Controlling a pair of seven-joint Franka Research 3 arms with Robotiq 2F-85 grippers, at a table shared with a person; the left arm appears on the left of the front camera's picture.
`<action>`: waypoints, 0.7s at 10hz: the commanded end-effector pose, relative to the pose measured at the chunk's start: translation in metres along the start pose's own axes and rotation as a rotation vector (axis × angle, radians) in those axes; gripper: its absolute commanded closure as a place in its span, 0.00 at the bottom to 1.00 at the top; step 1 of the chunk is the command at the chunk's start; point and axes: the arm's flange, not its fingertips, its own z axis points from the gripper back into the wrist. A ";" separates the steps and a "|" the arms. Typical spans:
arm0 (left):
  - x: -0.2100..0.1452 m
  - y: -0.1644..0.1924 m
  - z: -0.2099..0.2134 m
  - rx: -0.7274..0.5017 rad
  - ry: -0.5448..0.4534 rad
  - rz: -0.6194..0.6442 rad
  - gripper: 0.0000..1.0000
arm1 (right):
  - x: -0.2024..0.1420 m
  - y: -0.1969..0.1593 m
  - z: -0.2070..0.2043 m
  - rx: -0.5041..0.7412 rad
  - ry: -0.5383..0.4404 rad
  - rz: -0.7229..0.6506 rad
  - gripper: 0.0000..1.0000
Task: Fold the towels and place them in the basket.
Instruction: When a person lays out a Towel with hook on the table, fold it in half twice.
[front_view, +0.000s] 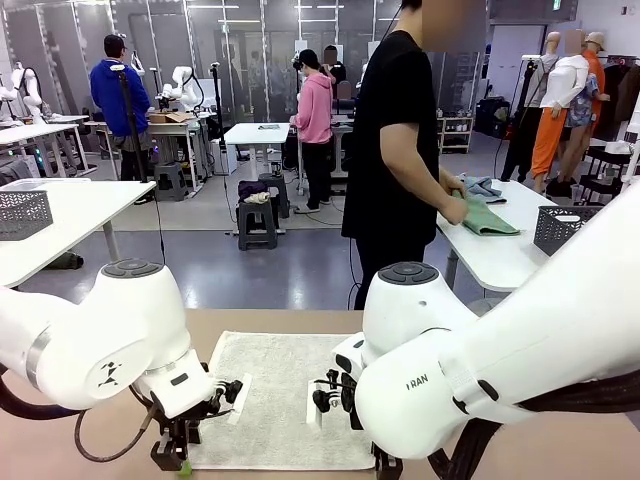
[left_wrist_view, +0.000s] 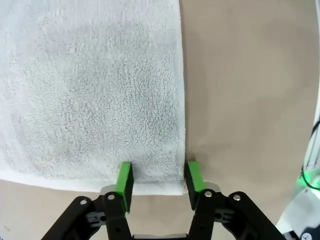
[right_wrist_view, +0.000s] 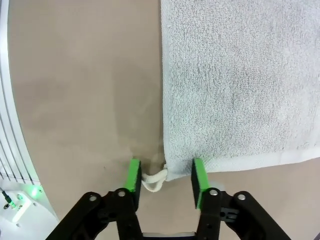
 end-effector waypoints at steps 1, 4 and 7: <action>-0.028 -0.053 -0.006 0.052 0.029 0.009 0.62 | -0.022 0.027 -0.004 -0.028 0.012 -0.016 0.71; -0.030 -0.051 -0.003 0.047 0.041 0.003 0.99 | -0.019 0.025 -0.003 -0.020 0.018 -0.015 0.76; -0.027 -0.052 -0.001 0.039 0.054 -0.012 1.00 | -0.016 0.024 0.004 -0.021 0.042 0.003 1.00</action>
